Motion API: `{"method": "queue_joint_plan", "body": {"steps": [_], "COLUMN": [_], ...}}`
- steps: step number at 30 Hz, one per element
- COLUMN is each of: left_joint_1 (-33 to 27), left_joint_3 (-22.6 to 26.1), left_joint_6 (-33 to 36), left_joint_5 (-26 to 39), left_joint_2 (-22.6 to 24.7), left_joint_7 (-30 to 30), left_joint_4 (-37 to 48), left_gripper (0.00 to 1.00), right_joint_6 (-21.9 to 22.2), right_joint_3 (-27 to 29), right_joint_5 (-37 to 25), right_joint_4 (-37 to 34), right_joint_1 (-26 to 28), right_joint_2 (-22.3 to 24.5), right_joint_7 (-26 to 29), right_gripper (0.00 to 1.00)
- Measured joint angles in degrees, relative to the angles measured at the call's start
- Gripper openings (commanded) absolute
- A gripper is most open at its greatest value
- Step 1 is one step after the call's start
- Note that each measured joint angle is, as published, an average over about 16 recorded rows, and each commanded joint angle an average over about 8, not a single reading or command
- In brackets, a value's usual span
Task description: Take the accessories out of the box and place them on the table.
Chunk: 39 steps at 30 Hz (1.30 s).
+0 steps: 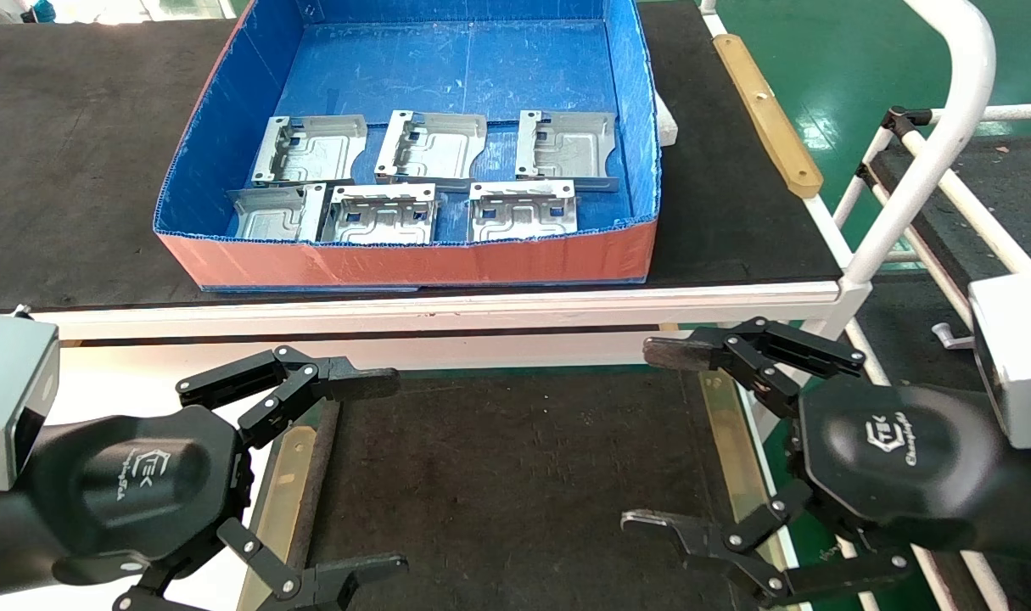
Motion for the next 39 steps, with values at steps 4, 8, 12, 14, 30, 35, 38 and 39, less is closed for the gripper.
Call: {"method": "queue_joint_plan", "body": {"steps": [4,8,12,14,30,35,38,39], "left_joint_1": [-0.22,-0.99,-2.64,-3.85,-19.2,-23.77,-26.22,-26.98], "left_joint_3": [0.07,0.26,0.6,0.85,4.25,5.44,6.15,6.38], "left_joint_6": [-0.77,-2.15,-4.02,-5.05,-11.87,-14.58,-16.55,-17.24], "left_joint_5": [0.35,1.25,2.81,3.88,15.6,19.23,21.32,21.99], "left_joint_2": [0.45,1.29,2.6,3.42,11.2,13.82,15.49,16.05], "left_joint_7": [0.04,0.15,0.42,0.67,5.02,6.56,7.46,7.77], "left_joint_4": [0.24,0.76,1.93,2.85,18.19,23.79,26.93,27.93], "left_gripper": [1.0,1.0,1.0,1.0,1.0,1.0,1.0,1.0], "right_joint_6": [0.0,0.0,0.0,0.0,0.0,0.0,0.0,0.0], "right_joint_3": [0.0,0.0,0.0,0.0,0.0,0.0,0.0,0.0], "right_joint_5": [0.0,0.0,0.0,0.0,0.0,0.0,0.0,0.0], "right_joint_4": [0.0,0.0,0.0,0.0,0.0,0.0,0.0,0.0], "right_joint_1": [0.0,0.0,0.0,0.0,0.0,0.0,0.0,0.0], "right_joint_2": [0.0,0.0,0.0,0.0,0.0,0.0,0.0,0.0], "right_joint_7": [0.0,0.0,0.0,0.0,0.0,0.0,0.0,0.0], "right_gripper": [1.0,1.0,1.0,1.0,1.0,1.0,1.0,1.0]}}
